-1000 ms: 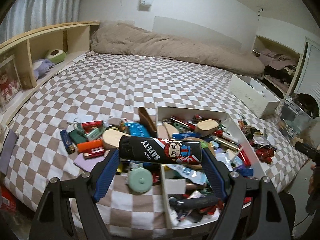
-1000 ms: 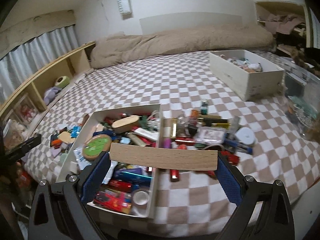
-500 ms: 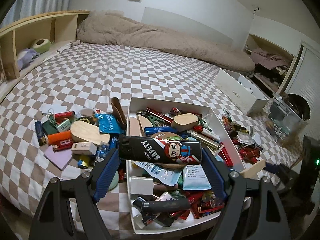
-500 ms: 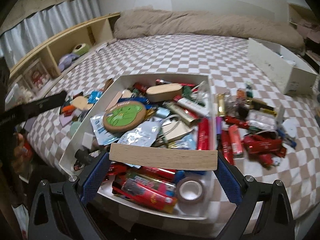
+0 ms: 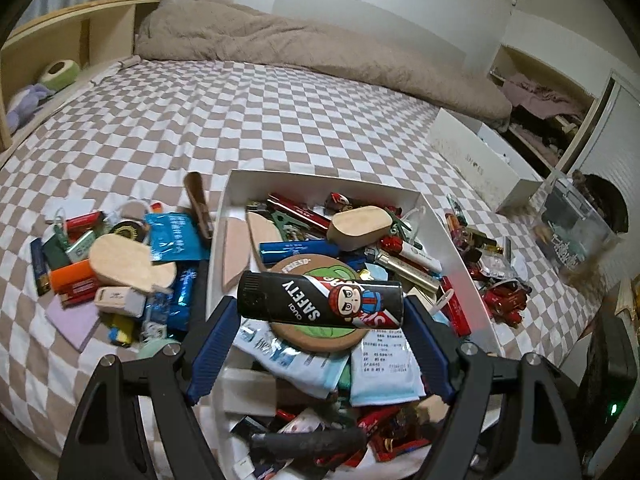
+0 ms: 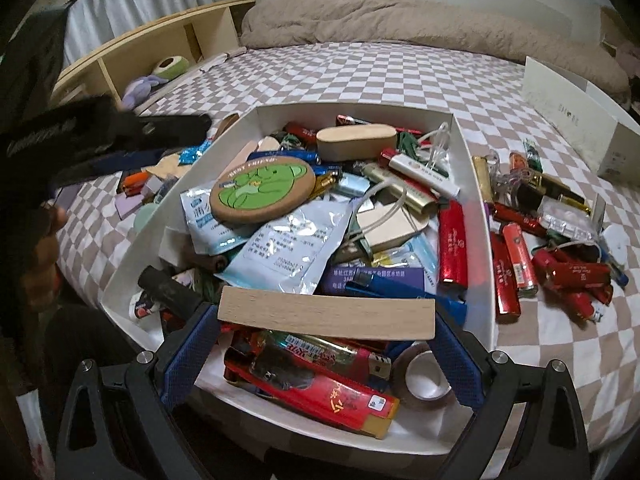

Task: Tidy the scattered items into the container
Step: 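Lower the SAFETY can into the tray and open the left tool while the right holds the block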

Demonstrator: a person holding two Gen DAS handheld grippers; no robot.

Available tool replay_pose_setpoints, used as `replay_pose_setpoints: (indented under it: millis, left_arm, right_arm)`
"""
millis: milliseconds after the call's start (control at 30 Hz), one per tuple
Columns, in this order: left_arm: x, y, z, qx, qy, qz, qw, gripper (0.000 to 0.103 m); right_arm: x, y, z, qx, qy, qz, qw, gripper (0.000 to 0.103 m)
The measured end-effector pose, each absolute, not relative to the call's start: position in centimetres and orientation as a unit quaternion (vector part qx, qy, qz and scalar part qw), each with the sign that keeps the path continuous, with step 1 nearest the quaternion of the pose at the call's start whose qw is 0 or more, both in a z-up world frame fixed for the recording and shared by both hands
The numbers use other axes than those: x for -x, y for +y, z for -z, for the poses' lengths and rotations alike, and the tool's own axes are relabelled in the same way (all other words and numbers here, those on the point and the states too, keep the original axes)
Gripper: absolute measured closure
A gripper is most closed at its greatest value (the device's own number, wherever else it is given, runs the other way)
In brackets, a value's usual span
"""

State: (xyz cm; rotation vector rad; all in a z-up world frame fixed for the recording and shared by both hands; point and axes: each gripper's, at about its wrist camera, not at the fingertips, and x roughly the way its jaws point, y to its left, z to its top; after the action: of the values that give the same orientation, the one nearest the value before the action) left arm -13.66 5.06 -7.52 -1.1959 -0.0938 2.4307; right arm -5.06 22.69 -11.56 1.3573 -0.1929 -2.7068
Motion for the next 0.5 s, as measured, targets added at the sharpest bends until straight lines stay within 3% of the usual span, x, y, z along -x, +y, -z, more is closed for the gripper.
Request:
replay_pose_setpoints:
  millis: [500]
  left_arm:
    - [17.0,12.2,9.7,0.469,0.016,-0.848,0.245,0.021]
  right_arm:
    - [4.7,23.7,11.6,-0.429,-0.101,0.895,0.073,0.0]
